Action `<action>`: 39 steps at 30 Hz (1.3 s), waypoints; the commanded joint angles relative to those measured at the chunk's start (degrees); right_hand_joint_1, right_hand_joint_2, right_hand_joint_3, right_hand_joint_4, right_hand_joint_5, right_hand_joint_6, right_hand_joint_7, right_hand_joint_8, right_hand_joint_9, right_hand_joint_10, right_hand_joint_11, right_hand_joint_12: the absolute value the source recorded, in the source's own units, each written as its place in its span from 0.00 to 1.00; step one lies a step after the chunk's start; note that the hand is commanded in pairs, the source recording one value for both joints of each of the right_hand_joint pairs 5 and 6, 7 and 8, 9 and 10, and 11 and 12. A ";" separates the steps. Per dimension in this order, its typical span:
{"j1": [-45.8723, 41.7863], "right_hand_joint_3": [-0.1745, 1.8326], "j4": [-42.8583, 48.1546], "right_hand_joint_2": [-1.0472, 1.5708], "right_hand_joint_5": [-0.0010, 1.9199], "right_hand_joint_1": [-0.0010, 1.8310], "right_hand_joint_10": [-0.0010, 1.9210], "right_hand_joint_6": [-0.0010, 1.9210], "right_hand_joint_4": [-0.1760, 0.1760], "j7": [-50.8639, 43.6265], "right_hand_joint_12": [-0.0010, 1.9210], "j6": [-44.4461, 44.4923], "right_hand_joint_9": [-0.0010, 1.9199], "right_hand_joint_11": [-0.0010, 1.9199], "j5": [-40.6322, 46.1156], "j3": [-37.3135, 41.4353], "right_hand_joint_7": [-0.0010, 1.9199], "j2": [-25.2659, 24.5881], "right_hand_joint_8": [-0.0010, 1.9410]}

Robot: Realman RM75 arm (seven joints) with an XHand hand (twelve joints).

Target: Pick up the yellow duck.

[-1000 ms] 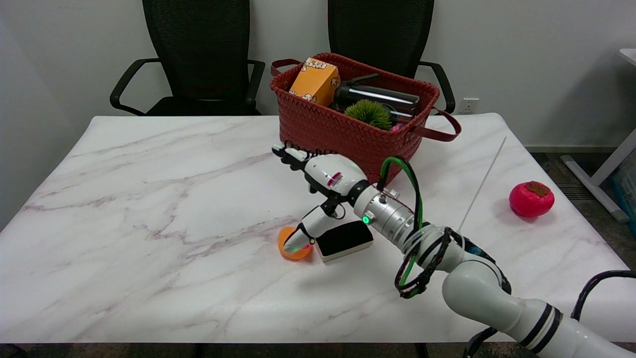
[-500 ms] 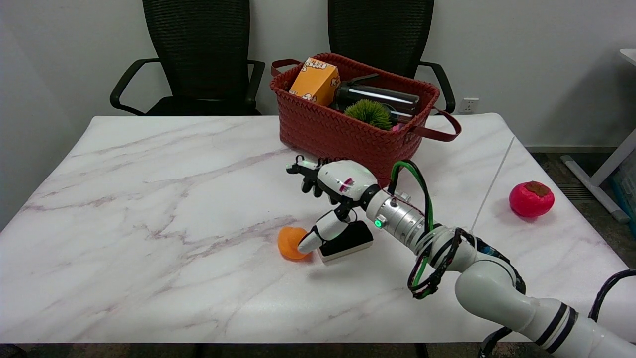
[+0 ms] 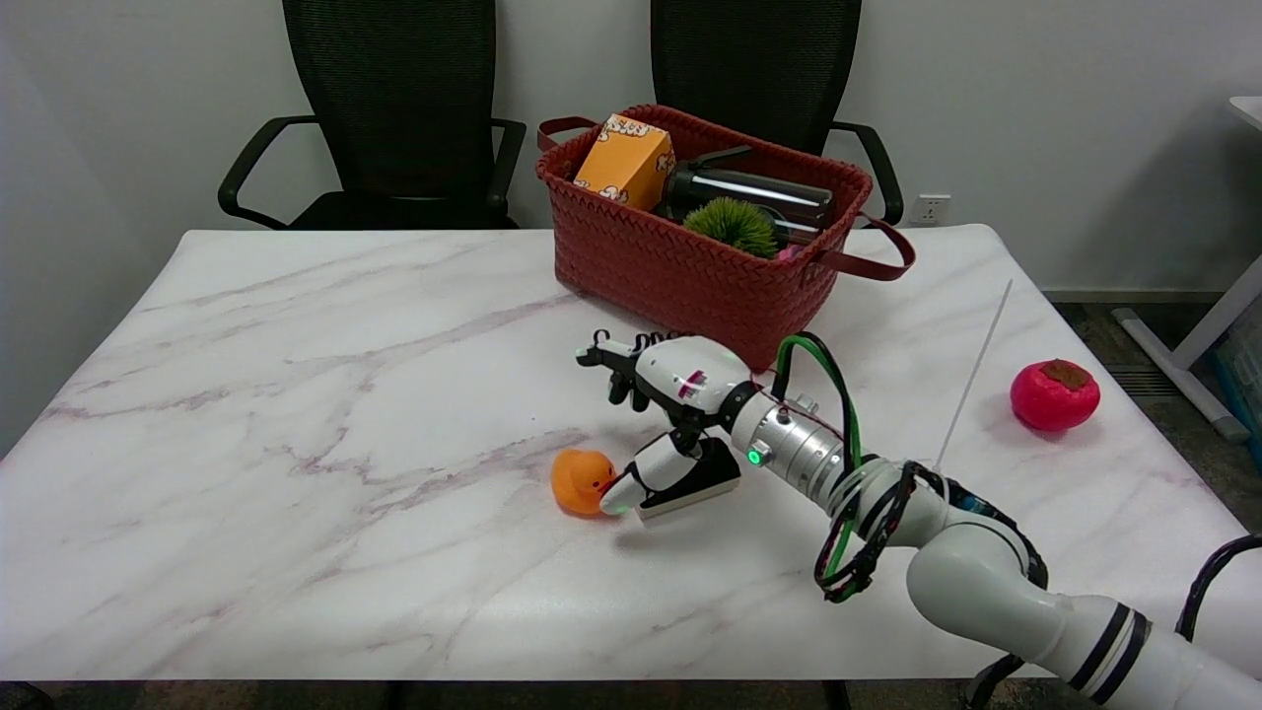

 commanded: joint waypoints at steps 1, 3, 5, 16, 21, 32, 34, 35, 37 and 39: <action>0.07 0.00 -2.15 0.60 0.17 0.50 0.46 0.17 0.50 -0.04 0.62 1.79 0.46 0.62 1.82 -2.08 0.40 0.01 0.40; 0.07 0.00 -2.15 0.60 0.17 0.50 0.46 0.17 0.50 -0.04 0.62 1.95 0.46 0.62 1.87 -2.13 0.41 0.01 0.41; 0.06 0.00 -2.23 0.60 0.17 0.50 0.48 0.17 0.50 -0.04 0.63 2.00 0.48 0.63 1.87 -2.05 0.46 0.01 0.45; 0.29 0.00 -2.73 0.62 0.18 0.47 0.55 0.18 0.50 0.36 0.67 3.60 0.55 0.67 1.95 -3.75 0.53 -0.57 0.52; 0.29 0.00 -2.90 0.62 0.18 0.48 0.55 0.18 0.50 0.36 0.68 3.60 0.55 0.68 1.95 -3.88 0.53 -1.54 0.53; 0.54 0.00 -4.45 0.62 0.18 0.48 0.55 0.18 0.50 0.31 0.69 3.71 0.55 0.69 3.34 -4.79 0.53 -2.47 0.52; 0.57 0.00 -4.78 0.63 0.18 0.48 0.55 0.18 0.50 0.44 0.69 4.46 0.55 0.69 3.39 -5.27 0.53 -2.55 0.52; 0.65 0.00 -4.87 0.63 0.18 0.48 0.55 0.18 0.50 0.44 0.69 4.67 0.55 0.69 3.39 -5.43 0.53 -2.55 0.52; 0.81 0.00 -5.09 0.63 0.18 0.48 0.55 0.18 0.50 0.44 0.69 4.72 0.55 0.69 3.39 -5.75 0.53 -2.63 0.52; 0.86 0.00 -5.22 0.64 0.18 0.47 0.55 0.18 0.50 0.44 0.69 4.80 0.55 0.69 3.39 -5.91 0.53 -2.74 0.53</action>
